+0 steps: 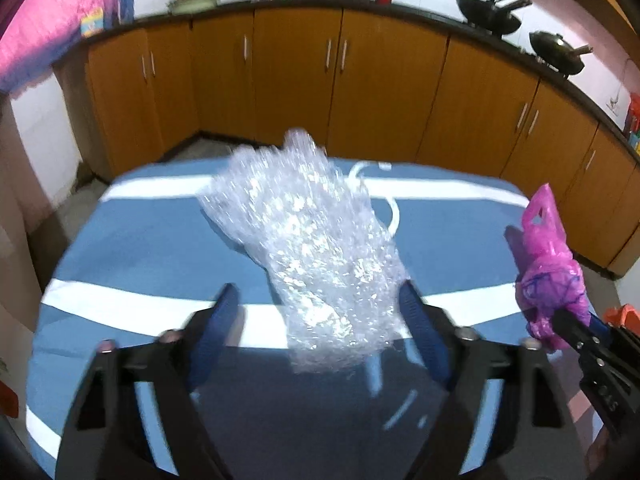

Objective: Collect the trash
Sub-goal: 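Grasp the bubble wrap with the left tool while the right tool grasps the pink bag, then carry the bubble wrap and pink bag over the red wastebasket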

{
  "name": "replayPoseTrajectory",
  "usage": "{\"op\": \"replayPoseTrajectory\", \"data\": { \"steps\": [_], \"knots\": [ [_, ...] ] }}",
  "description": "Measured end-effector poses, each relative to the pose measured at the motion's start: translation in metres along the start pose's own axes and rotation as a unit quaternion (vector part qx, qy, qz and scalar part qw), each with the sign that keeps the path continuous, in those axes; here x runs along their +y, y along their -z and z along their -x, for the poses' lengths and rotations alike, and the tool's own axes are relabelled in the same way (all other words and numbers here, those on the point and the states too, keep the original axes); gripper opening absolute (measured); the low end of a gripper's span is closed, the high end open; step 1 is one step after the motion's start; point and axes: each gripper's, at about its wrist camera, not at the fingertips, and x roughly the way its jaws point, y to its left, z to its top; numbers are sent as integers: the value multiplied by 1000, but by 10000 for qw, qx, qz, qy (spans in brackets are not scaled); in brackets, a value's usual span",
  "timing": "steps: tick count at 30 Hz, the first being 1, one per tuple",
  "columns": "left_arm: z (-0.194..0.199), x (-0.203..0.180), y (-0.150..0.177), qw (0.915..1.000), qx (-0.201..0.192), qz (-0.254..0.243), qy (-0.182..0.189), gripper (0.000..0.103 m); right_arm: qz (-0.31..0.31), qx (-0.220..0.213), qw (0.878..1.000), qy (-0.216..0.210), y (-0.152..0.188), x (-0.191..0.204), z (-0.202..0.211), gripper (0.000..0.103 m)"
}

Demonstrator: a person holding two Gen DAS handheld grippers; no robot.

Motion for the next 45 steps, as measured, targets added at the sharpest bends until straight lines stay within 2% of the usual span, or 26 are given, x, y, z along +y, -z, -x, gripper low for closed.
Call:
{"op": "replayPoseTrajectory", "data": {
  "steps": [2,3,5,8,17,25,34,45],
  "knots": [
    [-3,2,0,9999,84,38,98,44,-6,6,10000,-5,0,0,0,28],
    [-4,2,1,9998,125,40,147,38,-6,8,10000,-5,0,0,0,28],
    [-3,3,3,9996,149,40,217,20,-14,16,10000,-12,0,0,-1,28],
    [1,3,6,9998,109,5,186,14,-59,19,10000,-40,0,-2,-1,28],
    [42,4,28,9995,-51,-229,213,11,-252,-66,9996,-111,11,-17,22,27],
    [89,-9,43,9982,-250,-428,349,11,-333,-321,9984,-322,23,-27,77,27],
    [143,-63,43,9924,-616,-817,690,11,-379,-833,9956,-208,33,-55,161,27],
    [189,-142,54,9776,-869,-1329,1379,10,-871,-1260,9877,319,57,-133,249,27]
  ]
}}
